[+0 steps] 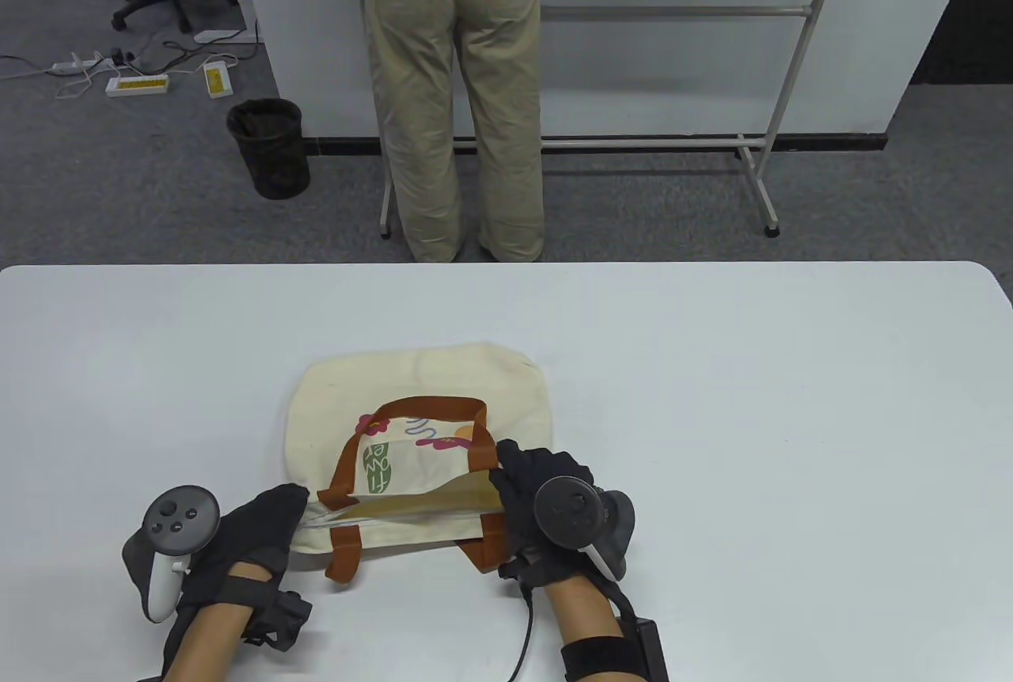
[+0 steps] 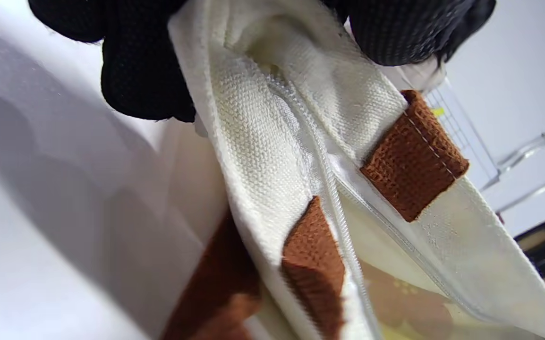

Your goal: Unzip the canvas bag

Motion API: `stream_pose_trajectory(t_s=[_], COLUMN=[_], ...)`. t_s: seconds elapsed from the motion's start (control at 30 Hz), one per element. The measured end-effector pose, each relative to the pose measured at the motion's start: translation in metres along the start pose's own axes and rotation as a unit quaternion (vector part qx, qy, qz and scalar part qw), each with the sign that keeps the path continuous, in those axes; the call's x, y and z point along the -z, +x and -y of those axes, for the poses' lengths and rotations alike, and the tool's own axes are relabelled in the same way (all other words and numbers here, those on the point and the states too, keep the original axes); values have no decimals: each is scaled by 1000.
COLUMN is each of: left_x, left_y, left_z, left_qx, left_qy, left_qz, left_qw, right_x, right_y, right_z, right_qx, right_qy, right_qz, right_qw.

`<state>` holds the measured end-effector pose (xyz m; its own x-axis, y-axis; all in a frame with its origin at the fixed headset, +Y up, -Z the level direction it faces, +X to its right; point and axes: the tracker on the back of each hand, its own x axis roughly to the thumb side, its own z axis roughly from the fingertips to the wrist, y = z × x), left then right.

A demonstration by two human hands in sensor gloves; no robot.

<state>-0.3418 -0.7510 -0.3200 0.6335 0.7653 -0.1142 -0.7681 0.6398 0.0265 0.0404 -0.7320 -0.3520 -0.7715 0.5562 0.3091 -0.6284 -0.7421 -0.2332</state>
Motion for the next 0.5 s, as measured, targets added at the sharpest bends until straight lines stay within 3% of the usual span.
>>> stream_pose_trajectory(t_s=[0.13, 0.37, 0.5], left_x=[1, 1, 1], left_y=[1, -2, -6], left_z=[4, 10, 10], left_qx=[71, 134, 136], left_qy=[-15, -47, -58], left_qz=[18, 27, 12], left_qw=[997, 989, 989], right_x=[-1, -6, -9], right_y=[-7, -17, -20], right_z=[-7, -20, -22], right_qx=[-25, -44, -8], right_qy=[96, 276, 296], right_qz=[-23, -94, -111], right_qw=[995, 955, 949])
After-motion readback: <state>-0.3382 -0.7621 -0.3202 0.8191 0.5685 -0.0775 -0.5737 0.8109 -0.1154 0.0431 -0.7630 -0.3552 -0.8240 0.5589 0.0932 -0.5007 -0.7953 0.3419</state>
